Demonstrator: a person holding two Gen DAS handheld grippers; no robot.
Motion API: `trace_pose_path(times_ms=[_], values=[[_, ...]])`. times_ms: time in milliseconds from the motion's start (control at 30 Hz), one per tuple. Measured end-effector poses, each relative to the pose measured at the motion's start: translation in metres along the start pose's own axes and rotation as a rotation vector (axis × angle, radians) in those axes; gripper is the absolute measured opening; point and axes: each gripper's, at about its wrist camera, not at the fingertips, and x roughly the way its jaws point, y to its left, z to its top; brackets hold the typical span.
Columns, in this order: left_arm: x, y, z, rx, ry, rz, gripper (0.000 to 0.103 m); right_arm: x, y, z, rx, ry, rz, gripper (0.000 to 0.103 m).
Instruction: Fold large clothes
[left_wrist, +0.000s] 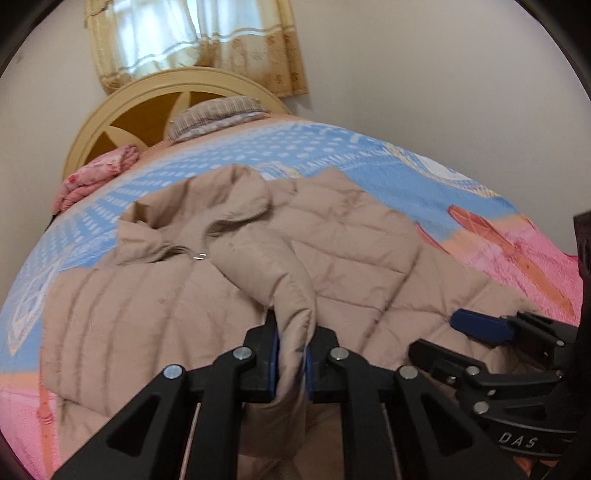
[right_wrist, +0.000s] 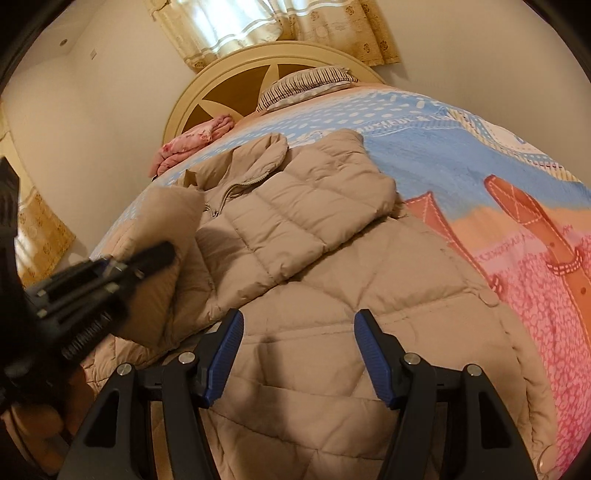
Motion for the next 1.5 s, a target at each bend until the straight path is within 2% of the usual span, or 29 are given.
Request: trace_pose_path(times_ms=[100, 200, 233, 267, 333, 400, 500, 567, 633, 700, 800, 833, 900, 1033, 1100, 1167, 1233, 1333, 1367, 1433, 1500], values=[[0.001, -0.005, 0.0, 0.003, 0.0, -0.026, 0.019, -0.002, -0.005, -0.003, 0.017, -0.009, -0.001, 0.063], [-0.013, -0.007, 0.002, 0.015, -0.013, -0.032, 0.029, -0.004, -0.011, -0.004, 0.042, -0.022, -0.003, 0.063], [-0.025, -0.005, 0.005, 0.016, -0.039, -0.044, 0.048, -0.006, -0.013, -0.004, 0.052, -0.027, -0.002, 0.063], [-0.04, 0.0, 0.006, 0.004, -0.078, -0.041, 0.075, -0.008, -0.015, -0.005, 0.062, -0.03, 0.0, 0.063], [-0.067, 0.013, 0.006, -0.017, -0.162, -0.016, 0.103, -0.01, -0.017, -0.005, 0.073, -0.038, -0.008, 0.063], [-0.084, 0.032, 0.003, -0.035, -0.201, 0.027, 0.103, -0.015, -0.015, -0.002, 0.07, -0.058, -0.033, 0.063], [-0.078, 0.065, -0.009, -0.058, -0.161, 0.157, 0.103, -0.031, 0.004, 0.004, 0.014, -0.119, -0.07, 0.063], [-0.062, 0.089, -0.022, -0.098, -0.086, 0.22, 0.103, -0.029, 0.033, 0.013, -0.069, -0.102, -0.015, 0.063], [-0.051, 0.103, -0.033, -0.14, -0.033, 0.239, 0.103, -0.018, 0.058, 0.021, -0.118, -0.064, 0.046, 0.059], [-0.044, 0.113, -0.047, -0.163, 0.017, 0.253, 0.103, -0.001, 0.084, 0.029, -0.187, -0.023, 0.067, 0.054], [-0.044, 0.12, -0.06, -0.188, 0.039, 0.242, 0.103, 0.032, 0.094, 0.034, -0.182, 0.078, 0.097, 0.05], [-0.047, 0.122, -0.061, -0.194, 0.036, 0.244, 0.103, 0.049, 0.095, 0.031, -0.203, 0.119, 0.062, 0.046], [-0.056, 0.129, -0.057, -0.204, 0.009, 0.237, 0.103, 0.064, 0.09, 0.022, -0.227, 0.138, 0.028, 0.045], [-0.052, 0.142, -0.021, -0.155, -0.047, 0.258, 0.103, 0.069, 0.081, 0.013, -0.2, 0.126, 0.041, 0.045], [-0.028, 0.147, 0.0, -0.125, -0.017, 0.252, 0.103, 0.07, 0.079, 0.012, -0.199, 0.118, 0.044, 0.045], [0.006, 0.158, 0.012, -0.123, 0.03, 0.302, 0.103, 0.07, 0.077, 0.01, -0.208, 0.112, 0.041, 0.045], [0.035, 0.173, 0.013, -0.153, 0.088, 0.293, 0.103, 0.07, 0.076, 0.007, -0.209, 0.109, 0.043, 0.045], [0.069, 0.195, 0.001, -0.206, 0.189, 0.321, 0.103, 0.07, 0.078, 0.005, -0.217, 0.103, 0.04, 0.045], [0.076, 0.202, -0.006, -0.236, 0.21, 0.302, 0.103, 0.07, 0.078, 0.005, -0.217, 0.101, 0.04, 0.045], [0.08, 0.209, -0.013, -0.288, 0.209, 0.259, 0.103, 0.07, 0.078, 0.004, -0.216, 0.101, 0.044, 0.045], [0.082, 0.211, -0.019, -0.297, 0.198, 0.249, 0.103, 0.07, 0.077, 0.003, -0.211, 0.102, 0.05, 0.045]])
